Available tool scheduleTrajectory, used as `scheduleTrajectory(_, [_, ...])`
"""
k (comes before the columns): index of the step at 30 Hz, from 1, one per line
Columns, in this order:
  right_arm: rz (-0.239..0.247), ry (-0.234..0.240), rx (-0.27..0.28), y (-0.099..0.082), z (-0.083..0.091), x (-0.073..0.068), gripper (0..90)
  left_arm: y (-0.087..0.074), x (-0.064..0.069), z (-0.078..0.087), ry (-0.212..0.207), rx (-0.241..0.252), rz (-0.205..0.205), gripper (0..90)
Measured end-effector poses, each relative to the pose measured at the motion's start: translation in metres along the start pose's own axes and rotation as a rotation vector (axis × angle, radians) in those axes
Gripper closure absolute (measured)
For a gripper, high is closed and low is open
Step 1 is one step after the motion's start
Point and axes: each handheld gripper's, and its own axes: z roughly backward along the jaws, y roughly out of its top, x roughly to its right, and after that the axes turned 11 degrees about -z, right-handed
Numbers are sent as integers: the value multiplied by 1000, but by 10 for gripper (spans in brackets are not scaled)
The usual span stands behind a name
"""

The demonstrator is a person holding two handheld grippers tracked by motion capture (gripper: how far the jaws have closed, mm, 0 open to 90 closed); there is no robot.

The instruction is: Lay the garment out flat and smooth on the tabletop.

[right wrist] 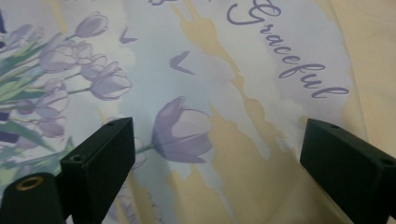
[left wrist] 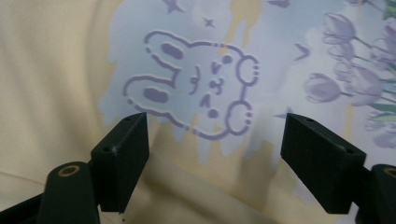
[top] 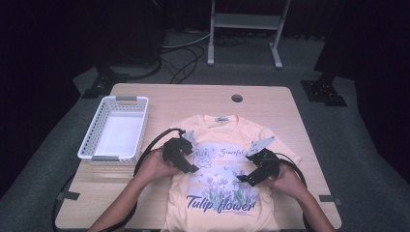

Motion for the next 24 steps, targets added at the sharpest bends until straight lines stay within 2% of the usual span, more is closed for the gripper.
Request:
scheduleTrajectory(3, [25, -6, 4, -5, 8, -11, 98, 0, 19, 8, 4, 3, -28, 210])
scheduleTrajectory(8, [67, 8, -19, -16, 14, -31, 98, -3, 51, 13, 7, 12, -52, 209])
scheduleTrajectory(13, [79, 20, -29, -24, 17, -46, 98, -10, 75, 12, -6, -6, -66, 206])
scheduleTrajectory(14, [84, 18, -35, -26, 17, -49, 98, -11, 78, 13, 2, -13, -68, 206])
scheduleTrajectory(20, [86, 19, -73, -35, 12, -54, 98, -17, 83, 7, -3, -77, -53, 206])
scheduleTrajectory(24, [73, 27, -51, -37, 12, -51, 98, -17, 81, 5, 14, -75, -55, 200])
